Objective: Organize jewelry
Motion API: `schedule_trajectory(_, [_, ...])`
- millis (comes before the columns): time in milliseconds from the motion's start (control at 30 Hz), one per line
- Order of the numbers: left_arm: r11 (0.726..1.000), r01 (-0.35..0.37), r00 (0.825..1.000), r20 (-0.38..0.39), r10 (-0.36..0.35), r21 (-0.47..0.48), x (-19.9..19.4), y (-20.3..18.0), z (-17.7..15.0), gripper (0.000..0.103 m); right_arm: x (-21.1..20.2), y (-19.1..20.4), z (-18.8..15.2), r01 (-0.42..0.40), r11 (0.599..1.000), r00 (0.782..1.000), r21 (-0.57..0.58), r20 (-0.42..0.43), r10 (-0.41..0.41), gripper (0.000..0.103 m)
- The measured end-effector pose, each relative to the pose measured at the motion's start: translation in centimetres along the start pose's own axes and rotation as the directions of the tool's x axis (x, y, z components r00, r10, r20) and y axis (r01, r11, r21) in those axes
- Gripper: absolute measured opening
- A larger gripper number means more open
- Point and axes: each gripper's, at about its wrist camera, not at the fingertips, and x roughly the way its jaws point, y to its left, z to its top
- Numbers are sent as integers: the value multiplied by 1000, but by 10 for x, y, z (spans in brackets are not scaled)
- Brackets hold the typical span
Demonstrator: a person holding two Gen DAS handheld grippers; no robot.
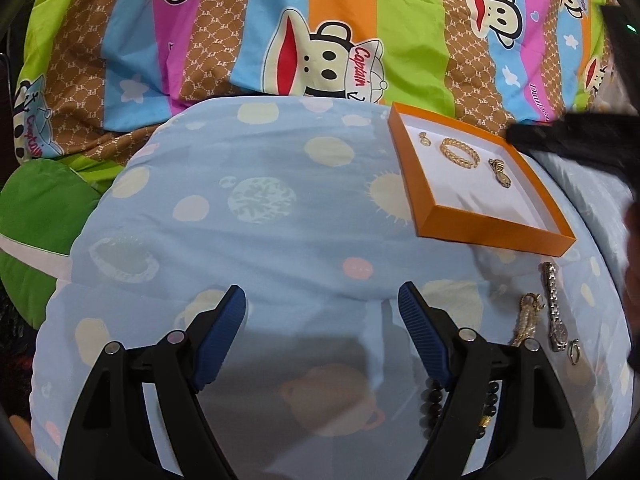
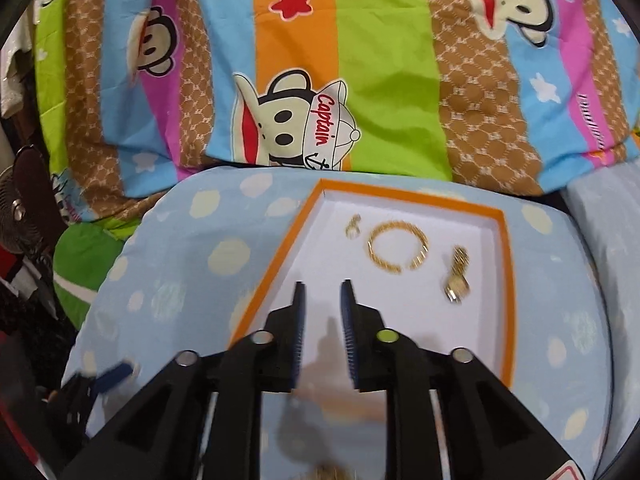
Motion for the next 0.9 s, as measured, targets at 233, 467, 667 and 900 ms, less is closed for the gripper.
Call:
schedule_trajectory(233, [1000, -14, 1000, -2, 14, -10, 4, 13, 3, 77, 79, -9, 44, 82, 996, 993, 18, -91, -80, 29])
schedule_trajectory(467, [998, -10, 1000, -15, 9, -55, 11, 28, 7, 77, 124, -10, 46, 98, 995, 979, -6, -180, -97, 14])
schedule_trajectory(667, [998, -13, 1000, -18, 12, -61, 12, 29, 7, 77, 99, -9, 42, 69, 998, 992, 5, -102, -68, 4])
schedule_trajectory(900, [999, -30, 1000, -11, 29, -46, 10, 25, 6, 77, -16, -8, -9, -32, 999, 998, 37, 57, 30, 4])
